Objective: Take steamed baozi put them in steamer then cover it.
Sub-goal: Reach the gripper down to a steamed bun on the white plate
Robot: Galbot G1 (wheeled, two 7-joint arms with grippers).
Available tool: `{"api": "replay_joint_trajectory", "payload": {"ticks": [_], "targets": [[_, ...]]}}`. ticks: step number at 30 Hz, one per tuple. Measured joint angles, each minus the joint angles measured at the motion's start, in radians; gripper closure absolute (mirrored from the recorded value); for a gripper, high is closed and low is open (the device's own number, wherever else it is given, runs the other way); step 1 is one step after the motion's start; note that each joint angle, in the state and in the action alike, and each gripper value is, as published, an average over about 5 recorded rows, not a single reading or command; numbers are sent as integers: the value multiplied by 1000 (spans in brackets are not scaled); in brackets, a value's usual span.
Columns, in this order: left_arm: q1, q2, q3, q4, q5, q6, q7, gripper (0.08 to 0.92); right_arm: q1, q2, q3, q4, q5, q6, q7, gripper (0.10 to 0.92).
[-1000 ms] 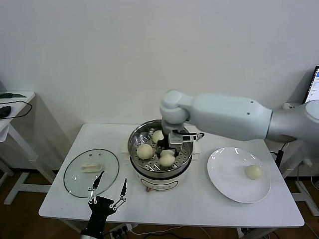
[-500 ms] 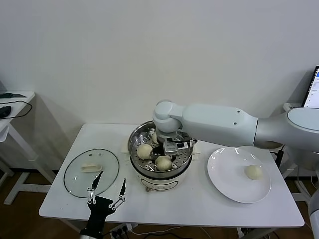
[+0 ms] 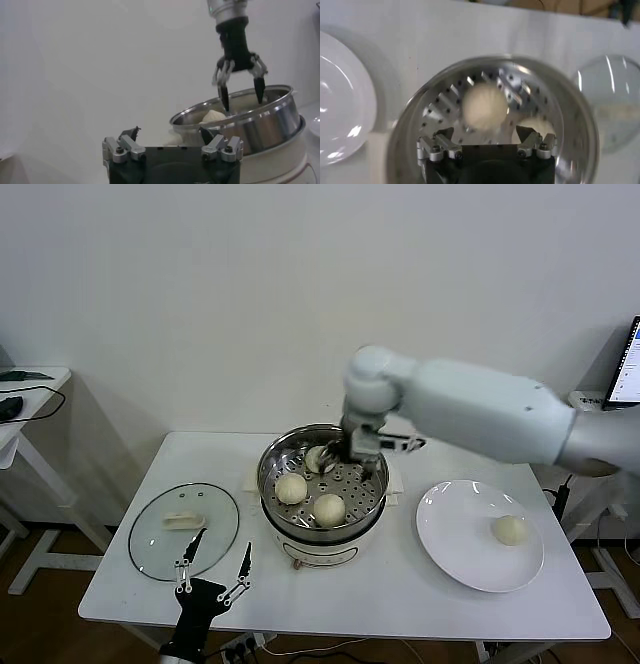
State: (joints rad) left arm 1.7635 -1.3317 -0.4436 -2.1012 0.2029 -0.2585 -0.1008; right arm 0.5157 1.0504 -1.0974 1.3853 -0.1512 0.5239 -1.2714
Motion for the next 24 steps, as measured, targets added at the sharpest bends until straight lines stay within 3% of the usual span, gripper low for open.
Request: {"api": "replay_joint_trajectory", "payload": {"ticks": [14, 24], "targets": [[-4, 1, 7, 2, 2, 2, 0, 177, -5, -248, 21, -288, 181, -300, -88, 203], [-1, -2, 5, 2, 4, 3, 0, 177, -125, -407, 2, -348, 222, -444, -48, 203]]}}
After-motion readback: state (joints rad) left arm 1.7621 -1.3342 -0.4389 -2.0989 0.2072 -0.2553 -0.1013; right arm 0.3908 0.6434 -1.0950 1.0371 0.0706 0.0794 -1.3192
